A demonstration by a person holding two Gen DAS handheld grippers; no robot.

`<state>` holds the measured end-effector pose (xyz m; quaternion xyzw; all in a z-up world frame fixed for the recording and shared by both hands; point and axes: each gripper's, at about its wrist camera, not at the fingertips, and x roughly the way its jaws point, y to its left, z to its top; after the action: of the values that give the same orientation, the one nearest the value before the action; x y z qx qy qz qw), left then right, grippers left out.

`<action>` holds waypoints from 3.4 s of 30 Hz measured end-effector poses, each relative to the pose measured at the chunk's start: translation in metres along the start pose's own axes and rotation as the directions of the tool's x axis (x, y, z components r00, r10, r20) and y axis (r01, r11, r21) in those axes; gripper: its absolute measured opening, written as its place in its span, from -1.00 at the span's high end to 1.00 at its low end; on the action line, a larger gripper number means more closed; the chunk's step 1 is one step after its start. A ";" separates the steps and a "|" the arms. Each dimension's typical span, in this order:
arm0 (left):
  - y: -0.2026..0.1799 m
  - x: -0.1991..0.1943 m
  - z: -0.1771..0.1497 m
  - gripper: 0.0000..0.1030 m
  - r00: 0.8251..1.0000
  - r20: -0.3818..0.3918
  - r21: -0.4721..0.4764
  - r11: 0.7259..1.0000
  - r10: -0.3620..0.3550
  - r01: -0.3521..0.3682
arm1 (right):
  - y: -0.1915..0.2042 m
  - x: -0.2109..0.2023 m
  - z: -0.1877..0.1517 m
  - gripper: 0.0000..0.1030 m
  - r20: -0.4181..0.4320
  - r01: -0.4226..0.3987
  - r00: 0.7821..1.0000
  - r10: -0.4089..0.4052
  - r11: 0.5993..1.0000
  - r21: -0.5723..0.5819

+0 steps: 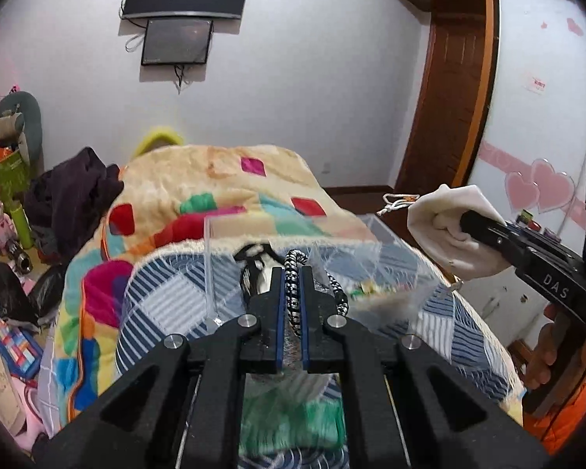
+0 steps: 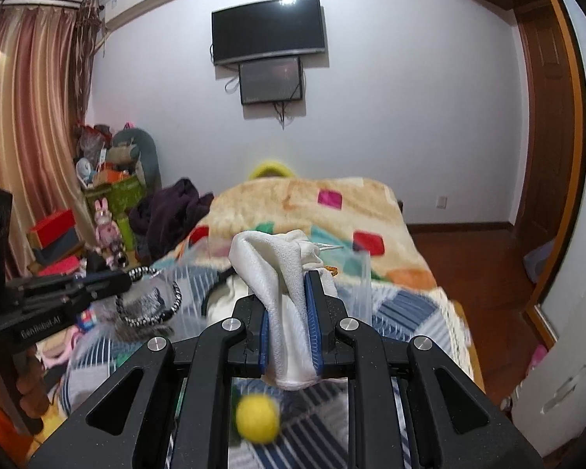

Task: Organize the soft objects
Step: 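Lift both items over the clear box and release them inside, then grasp the green sock with the left tool while the right tool grasps the yellow ball, then carry the sock and ball over the box and open both tools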

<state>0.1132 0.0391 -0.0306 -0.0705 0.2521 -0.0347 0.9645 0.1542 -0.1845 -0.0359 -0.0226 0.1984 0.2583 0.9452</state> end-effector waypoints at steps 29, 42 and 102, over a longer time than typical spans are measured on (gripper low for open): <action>0.017 0.082 -0.009 0.90 0.990 -0.118 0.022 0.997 0.077 -0.074 | -0.010 0.091 -0.026 0.53 -0.262 0.035 0.964 -0.038 0.999 -0.017; 0.010 0.034 -0.013 0.88 0.997 -0.075 0.014 1.000 0.020 -0.019 | -0.007 0.043 -0.025 -0.23 -0.165 0.075 0.983 -0.081 0.996 -0.043; 0.010 0.006 0.000 0.94 0.998 -0.010 -0.016 0.998 0.067 -0.067 | 0.014 0.060 -0.011 0.40 -0.124 -0.064 0.990 0.063 0.998 -0.003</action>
<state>0.1187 0.0478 -0.0354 -0.0699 0.2594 -0.0007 0.9632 0.1906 -0.1454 -0.0683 -0.0354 0.2565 0.2869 0.9223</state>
